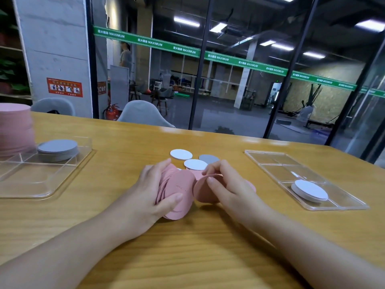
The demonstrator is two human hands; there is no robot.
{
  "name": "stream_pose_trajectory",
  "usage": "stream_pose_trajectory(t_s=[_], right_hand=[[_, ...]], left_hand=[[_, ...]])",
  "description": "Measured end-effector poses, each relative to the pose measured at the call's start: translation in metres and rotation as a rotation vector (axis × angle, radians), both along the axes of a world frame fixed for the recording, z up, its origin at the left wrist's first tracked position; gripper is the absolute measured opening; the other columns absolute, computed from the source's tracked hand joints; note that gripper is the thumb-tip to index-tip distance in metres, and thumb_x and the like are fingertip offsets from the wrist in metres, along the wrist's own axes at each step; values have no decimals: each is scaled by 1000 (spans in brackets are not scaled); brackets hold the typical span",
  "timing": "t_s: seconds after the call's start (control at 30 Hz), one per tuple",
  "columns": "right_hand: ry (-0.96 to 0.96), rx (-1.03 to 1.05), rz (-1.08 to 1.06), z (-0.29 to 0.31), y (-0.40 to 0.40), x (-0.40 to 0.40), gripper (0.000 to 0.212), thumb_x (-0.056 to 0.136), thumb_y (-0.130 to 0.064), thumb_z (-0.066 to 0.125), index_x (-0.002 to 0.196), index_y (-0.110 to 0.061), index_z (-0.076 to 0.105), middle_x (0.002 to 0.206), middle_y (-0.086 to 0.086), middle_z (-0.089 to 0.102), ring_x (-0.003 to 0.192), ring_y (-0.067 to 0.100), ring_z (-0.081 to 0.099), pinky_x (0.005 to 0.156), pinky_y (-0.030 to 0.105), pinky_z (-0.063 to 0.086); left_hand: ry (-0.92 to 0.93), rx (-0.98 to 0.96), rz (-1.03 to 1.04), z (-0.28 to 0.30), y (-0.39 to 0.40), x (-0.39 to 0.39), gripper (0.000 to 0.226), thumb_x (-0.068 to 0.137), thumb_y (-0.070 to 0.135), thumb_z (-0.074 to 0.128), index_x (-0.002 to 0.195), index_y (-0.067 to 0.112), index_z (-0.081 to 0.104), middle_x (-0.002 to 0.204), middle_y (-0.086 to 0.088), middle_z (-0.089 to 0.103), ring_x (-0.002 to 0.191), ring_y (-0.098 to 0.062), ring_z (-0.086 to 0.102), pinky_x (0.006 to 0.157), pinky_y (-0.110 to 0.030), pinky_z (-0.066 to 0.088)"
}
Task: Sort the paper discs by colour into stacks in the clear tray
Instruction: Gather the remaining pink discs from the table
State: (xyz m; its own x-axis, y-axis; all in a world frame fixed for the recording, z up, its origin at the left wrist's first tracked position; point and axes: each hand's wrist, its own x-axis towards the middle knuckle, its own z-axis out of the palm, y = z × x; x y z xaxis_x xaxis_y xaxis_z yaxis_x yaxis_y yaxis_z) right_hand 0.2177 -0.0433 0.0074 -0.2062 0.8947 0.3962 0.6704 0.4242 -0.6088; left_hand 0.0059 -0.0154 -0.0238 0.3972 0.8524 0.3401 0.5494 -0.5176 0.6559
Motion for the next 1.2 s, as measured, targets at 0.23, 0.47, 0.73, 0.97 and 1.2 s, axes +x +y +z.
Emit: stream_pose_trajectory(t_s=[0.23,0.47,0.73,0.97,1.2], right_hand=[[47,-21,113,-13,4,-22,22,96,-13,47,89,-33,40,107,-17,52,102,0,51,89,20,42],[-191,67,97,-26,2,-26,27,98,-16,45,123,-15,37,118,-7,41,108,7,42,96,15,33],[-432,92,-58,-8,-17,-27,29,89,-50,48,96,-25,36,81,-13,46,77,10,45,68,29,38],[-525,-394,131,23,-23,1,47,73,-53,72,108,-32,49,96,-20,48,79,-5,46,69,12,39],[-519,-511,105,23,-19,0,36,73,-46,75,89,-33,46,82,-14,49,71,6,45,64,26,39]], left_hand=[[-15,32,16,-2,1,1,87,76,72,48,145,37,9,135,19,21,112,18,23,88,7,19],[-28,19,51,0,-1,1,76,87,42,56,147,34,10,135,20,19,115,13,23,95,-11,20],[-40,13,53,0,-2,0,75,87,41,57,146,35,10,137,19,20,116,14,23,96,-11,20],[-25,5,48,2,-3,0,76,88,42,55,147,35,8,136,18,20,116,11,25,94,-10,21],[-11,-1,47,3,-4,-1,76,88,44,54,147,36,7,137,19,19,119,9,26,96,-13,23]])
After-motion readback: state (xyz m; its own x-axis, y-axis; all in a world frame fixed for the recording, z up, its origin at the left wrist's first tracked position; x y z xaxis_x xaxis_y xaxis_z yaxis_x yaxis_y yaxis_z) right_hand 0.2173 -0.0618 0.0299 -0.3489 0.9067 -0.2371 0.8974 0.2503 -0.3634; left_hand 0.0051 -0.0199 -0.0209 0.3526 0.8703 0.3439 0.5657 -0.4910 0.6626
